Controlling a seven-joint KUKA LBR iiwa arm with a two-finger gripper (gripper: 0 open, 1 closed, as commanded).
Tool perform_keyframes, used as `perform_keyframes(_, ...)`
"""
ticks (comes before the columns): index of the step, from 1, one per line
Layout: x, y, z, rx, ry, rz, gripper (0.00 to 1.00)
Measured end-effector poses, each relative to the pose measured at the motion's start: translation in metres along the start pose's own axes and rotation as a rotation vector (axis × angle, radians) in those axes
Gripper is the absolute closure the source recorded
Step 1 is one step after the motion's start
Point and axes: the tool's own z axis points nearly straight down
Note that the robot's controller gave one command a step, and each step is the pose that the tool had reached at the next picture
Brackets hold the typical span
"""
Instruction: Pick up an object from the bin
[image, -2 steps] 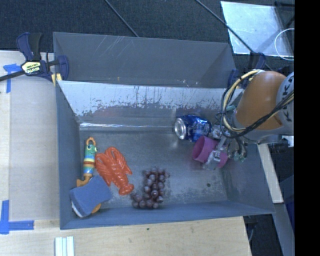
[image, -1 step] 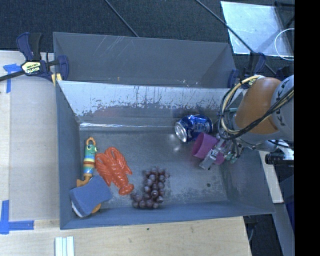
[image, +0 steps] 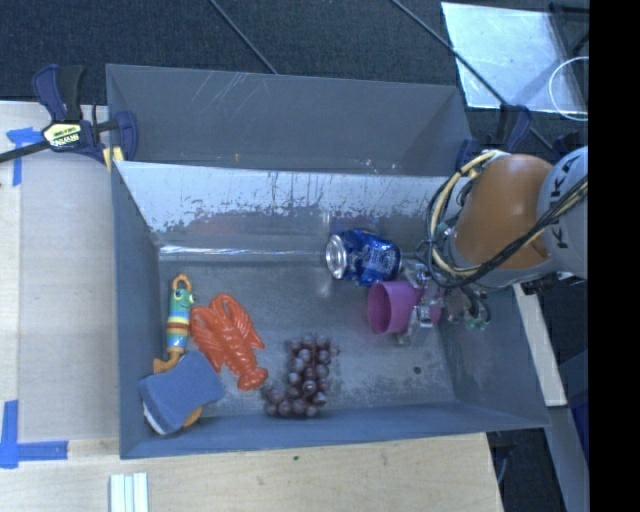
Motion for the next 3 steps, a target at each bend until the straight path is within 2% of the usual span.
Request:
perform_keyframes(1,0.000,0.000,0.000,0.000,0.000,0.001,1.00)
perform_keyframes(2,0.004,0.000,-0.025,-0.001,0.013,0.000,1.00)
perform_keyframes(3,0.000,0.000,-0.059,-0.001,0.002,0.000,1.00)
